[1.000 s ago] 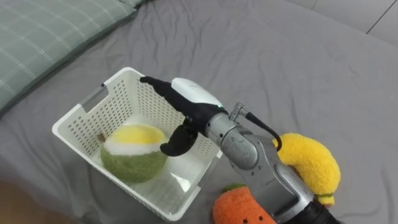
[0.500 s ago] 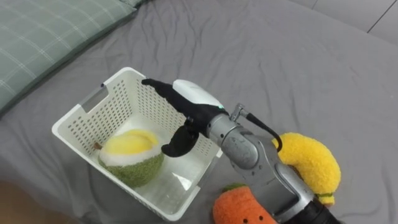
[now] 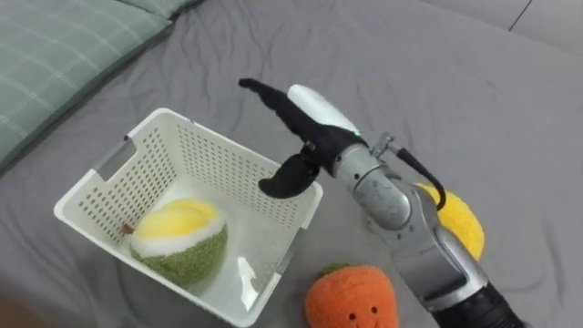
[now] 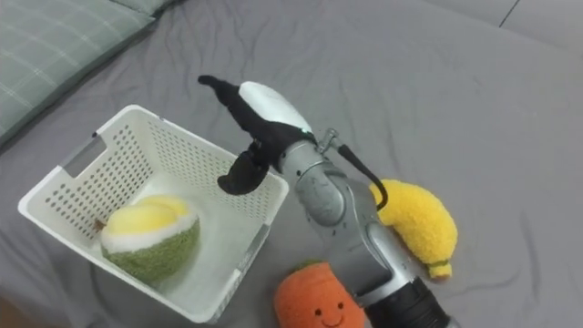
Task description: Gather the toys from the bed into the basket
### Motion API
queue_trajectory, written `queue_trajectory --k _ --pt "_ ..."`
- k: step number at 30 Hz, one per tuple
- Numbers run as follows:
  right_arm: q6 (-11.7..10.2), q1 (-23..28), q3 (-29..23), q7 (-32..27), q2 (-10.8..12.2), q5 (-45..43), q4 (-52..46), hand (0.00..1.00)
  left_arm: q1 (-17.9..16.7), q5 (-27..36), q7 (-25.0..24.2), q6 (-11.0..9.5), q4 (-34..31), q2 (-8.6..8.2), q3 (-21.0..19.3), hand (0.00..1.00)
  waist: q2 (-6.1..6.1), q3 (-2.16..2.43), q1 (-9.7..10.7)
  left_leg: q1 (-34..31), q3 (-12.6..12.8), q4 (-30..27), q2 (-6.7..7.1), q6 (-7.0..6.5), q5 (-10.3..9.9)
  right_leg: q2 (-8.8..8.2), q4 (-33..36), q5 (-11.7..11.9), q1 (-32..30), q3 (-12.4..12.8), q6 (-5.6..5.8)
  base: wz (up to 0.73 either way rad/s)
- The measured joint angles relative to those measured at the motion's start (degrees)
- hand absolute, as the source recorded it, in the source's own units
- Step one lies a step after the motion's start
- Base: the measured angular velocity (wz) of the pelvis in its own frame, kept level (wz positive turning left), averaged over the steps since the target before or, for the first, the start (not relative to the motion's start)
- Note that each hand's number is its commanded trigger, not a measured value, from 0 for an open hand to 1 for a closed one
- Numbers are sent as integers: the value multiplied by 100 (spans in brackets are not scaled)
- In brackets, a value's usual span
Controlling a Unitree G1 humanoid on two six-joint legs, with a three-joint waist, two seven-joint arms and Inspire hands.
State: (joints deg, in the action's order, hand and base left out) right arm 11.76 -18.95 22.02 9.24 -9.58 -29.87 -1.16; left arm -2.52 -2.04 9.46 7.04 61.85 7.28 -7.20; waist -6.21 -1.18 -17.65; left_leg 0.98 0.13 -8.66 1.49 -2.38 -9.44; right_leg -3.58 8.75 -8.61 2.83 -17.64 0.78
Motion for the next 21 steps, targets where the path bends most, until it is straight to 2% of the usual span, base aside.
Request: queue_trajectory --k 5,8,11,15,17,21 --pt "-50 293 -566 -560 -176 481 48 0 -41 -2 48 1 -1 6 -113 0 17 5 162 62 76 2 -12 -1 0 10 7 9 18 84 0 -7" --pt "-104 462 -815 -827 -190 543 57 0 -88 -17 47 1 -1 2 -192 0 57 37 198 104 132 13 -28 0 -2 33 9 18 25 176 -3 -11" --pt "-170 765 -998 -1227 -191 772 181 0 -187 -17 50 2 0 -10 -269 0 176 68 346 230 177 48 -37 0 -2 37 14 21 113 209 -4 -6" --pt "-184 939 -1087 -1403 -181 1048 347 0 -394 -25 66 2 -18 -9 -280 0 297 108 527 264 235 64 -54 0 -4 25 91 20 122 246 -4 -7" --pt "-186 965 -1265 -1435 -189 1175 348 0 -512 -133 103 -1 -23 -7 -325 0 306 115 679 259 236 86 -55 1 -3 8 94 20 122 194 -5 0" --pt "-316 966 -1585 -1644 -214 1433 627 0 -609 -143 116 -9 -19 -2 -383 0 258 131 776 277 237 79 -54 2 -2 20 95 19 149 180 -6 0"
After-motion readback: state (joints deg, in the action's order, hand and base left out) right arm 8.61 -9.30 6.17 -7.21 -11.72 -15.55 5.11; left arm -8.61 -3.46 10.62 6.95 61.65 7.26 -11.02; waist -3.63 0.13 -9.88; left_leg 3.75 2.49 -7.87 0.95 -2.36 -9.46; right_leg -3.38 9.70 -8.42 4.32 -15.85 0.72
